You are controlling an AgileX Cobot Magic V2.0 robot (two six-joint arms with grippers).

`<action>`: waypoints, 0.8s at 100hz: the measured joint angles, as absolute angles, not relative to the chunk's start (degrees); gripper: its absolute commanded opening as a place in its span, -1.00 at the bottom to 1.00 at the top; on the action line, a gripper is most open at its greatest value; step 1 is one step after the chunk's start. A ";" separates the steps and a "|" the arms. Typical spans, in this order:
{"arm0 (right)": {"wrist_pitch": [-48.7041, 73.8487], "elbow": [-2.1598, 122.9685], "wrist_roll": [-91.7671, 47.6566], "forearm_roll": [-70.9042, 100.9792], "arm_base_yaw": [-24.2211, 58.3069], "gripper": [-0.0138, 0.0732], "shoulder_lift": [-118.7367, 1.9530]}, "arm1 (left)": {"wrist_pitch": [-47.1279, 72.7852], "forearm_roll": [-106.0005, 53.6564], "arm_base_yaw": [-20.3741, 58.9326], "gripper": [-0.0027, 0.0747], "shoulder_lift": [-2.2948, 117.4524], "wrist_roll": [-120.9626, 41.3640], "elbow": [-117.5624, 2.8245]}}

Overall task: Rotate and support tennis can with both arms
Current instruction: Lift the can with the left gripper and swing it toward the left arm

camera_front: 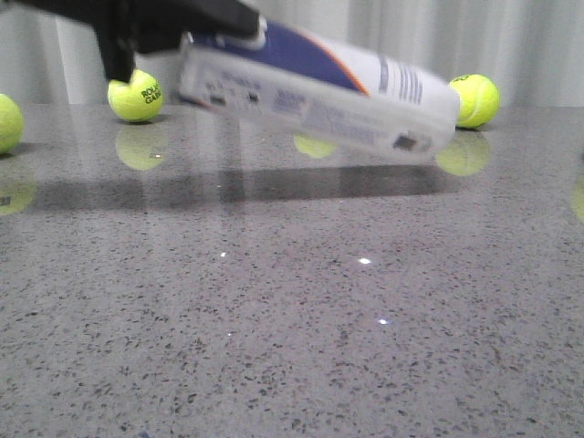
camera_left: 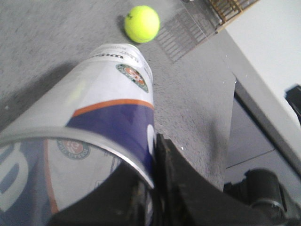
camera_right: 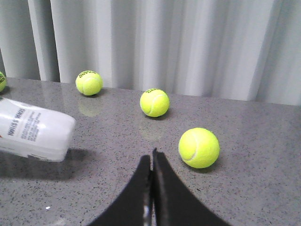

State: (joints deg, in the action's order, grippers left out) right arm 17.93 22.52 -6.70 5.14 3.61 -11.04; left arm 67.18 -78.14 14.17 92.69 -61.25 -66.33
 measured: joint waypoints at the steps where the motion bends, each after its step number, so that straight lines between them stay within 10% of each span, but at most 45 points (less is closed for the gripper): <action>1: 17.93 22.52 -6.70 5.14 3.61 -0.84 -11.04 | 67.18 -77.74 14.17 -0.99 92.16 -61.09 -66.33; 80: 17.93 22.52 -6.70 5.14 3.49 -0.84 -11.04 | 72.67 -13.19 14.17 -0.99 60.35 -20.62 -76.66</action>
State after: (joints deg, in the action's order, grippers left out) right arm 17.93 22.52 -6.70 5.14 3.49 -11.04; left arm 72.67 -13.19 14.17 60.35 -20.62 -76.66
